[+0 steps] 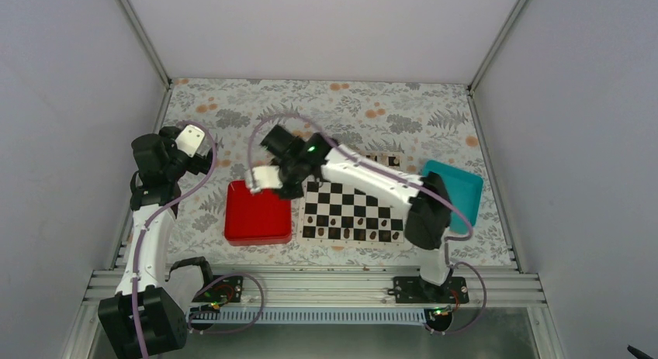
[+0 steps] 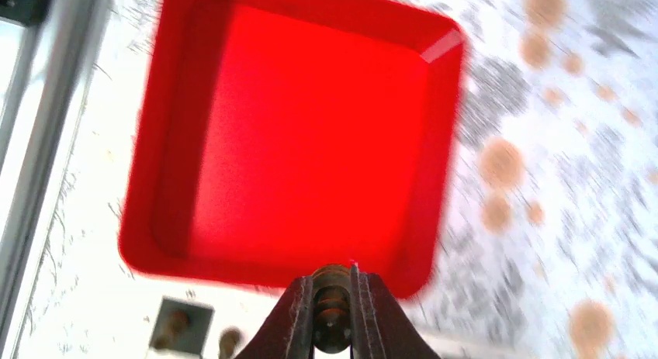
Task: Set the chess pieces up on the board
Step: Pick up the chess piece from the storage box, then place the chess piece on the chessboard.
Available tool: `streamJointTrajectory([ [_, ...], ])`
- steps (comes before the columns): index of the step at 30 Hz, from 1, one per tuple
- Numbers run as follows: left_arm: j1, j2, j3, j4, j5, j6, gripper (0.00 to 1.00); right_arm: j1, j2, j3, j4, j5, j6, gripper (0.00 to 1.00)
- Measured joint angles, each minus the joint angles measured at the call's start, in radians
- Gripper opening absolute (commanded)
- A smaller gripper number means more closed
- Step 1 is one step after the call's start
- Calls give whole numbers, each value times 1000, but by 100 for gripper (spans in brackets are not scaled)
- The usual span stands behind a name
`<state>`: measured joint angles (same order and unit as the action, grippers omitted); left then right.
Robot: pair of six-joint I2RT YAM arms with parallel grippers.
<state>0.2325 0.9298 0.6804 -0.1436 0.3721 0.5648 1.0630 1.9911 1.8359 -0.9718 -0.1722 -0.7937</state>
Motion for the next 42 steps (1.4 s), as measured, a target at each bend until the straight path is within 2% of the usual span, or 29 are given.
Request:
streamJointTrajectory([
  [6, 0, 0, 0, -1, 0, 0, 100, -213, -249, -198, 5, 3, 18, 5],
  [13, 0, 5, 0, -1, -2, 0, 100, -489, -570, -570, -3, 27, 0, 5],
  [19, 0, 18, 0, -3, -2, 0, 100, -747, -731, -809, -17, 27, -93, 5],
  [21, 0, 22, 2, -5, -2, 0, 100, -798, -763, -882, -15, 26, -126, 5],
  [29, 0, 28, 4, -9, -6, 0, 100, -823, -807, -1141, 31, 25, -241, 6],
  [42, 0, 28, 4, -10, -15, 0, 100, -823, -716, -1161, 116, 0, -307, 7],
])
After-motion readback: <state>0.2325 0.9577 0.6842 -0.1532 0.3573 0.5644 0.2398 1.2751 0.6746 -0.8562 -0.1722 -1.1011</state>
